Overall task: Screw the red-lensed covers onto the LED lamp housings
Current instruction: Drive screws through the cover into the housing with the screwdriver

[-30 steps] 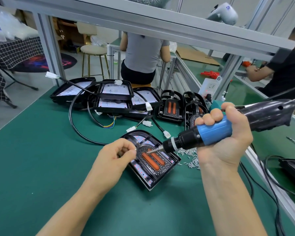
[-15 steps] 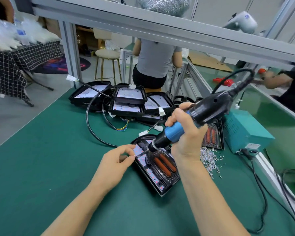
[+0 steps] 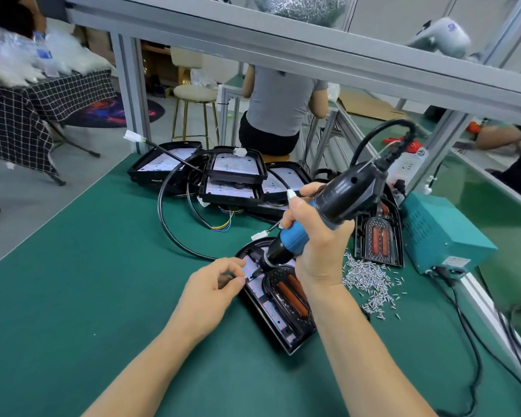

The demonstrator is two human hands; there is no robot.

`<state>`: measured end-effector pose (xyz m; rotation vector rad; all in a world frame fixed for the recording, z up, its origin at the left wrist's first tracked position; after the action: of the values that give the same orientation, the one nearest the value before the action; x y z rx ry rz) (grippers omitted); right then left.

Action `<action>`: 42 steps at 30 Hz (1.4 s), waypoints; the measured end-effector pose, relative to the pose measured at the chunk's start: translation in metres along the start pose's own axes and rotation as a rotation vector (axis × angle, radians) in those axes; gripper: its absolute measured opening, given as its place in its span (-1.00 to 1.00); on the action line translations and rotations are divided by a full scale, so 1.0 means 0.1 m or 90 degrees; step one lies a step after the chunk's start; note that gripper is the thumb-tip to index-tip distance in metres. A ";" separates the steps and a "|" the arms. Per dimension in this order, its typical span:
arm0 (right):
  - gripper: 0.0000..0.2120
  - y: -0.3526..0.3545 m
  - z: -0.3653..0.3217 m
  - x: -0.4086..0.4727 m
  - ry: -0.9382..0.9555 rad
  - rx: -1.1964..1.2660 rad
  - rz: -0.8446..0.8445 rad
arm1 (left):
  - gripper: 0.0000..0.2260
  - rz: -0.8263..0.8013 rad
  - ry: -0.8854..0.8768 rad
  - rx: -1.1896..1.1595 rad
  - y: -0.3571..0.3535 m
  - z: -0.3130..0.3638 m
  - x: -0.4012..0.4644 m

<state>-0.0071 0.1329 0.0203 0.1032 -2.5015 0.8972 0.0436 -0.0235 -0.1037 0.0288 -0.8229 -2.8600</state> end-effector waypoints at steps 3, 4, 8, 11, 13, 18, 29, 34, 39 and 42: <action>-0.83 0.02 0.01 -0.01 -0.008 -0.004 0.012 | -0.88 0.006 0.001 0.006 0.00 -0.02 0.01; -0.83 0.02 0.00 -0.02 -0.012 -0.006 0.018 | -0.87 0.008 0.003 0.008 0.01 -0.02 0.02; -0.84 0.15 -0.15 -0.04 0.004 0.012 0.055 | -0.85 0.025 0.014 0.069 0.05 0.03 0.04; -0.82 0.35 -0.45 -0.06 0.052 0.051 0.096 | -0.85 0.084 -0.057 0.217 0.13 0.36 0.06; -0.81 0.51 -0.68 -0.06 0.094 0.062 0.128 | -0.86 0.122 -0.142 0.287 0.12 0.73 0.08; -0.85 0.93 -1.19 -0.07 0.170 0.068 0.196 | -0.89 0.098 -0.330 0.464 -0.39 1.52 0.21; -0.86 1.40 -1.52 -0.15 0.227 0.005 0.251 | -0.72 -0.178 -0.398 0.858 -1.88 1.58 0.61; -0.86 1.53 -1.55 -0.15 0.226 0.000 0.265 | -0.71 -0.155 -0.408 0.843 -1.94 1.58 0.60; -0.86 1.54 -1.54 -0.14 0.220 -0.003 0.278 | -0.69 -0.146 -0.377 0.817 -1.93 1.53 0.61; -0.87 1.50 -1.55 -0.14 0.222 -0.004 0.274 | -0.68 -0.137 -0.384 0.821 -1.95 1.50 0.62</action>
<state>0.0352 0.3442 0.0308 -0.5658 -2.2273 0.9719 -0.0573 0.2076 -0.0776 -0.6158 -2.6959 -1.9261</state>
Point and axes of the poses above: each hand's wrist, its own x-axis towards the middle knuckle, its own y-axis out of the back of the hand, z = x × y, the point moved 10 cm from there along x, towards the middle knuckle, and after that the axes turned 15 degrees about x, right-handed, at the moved point
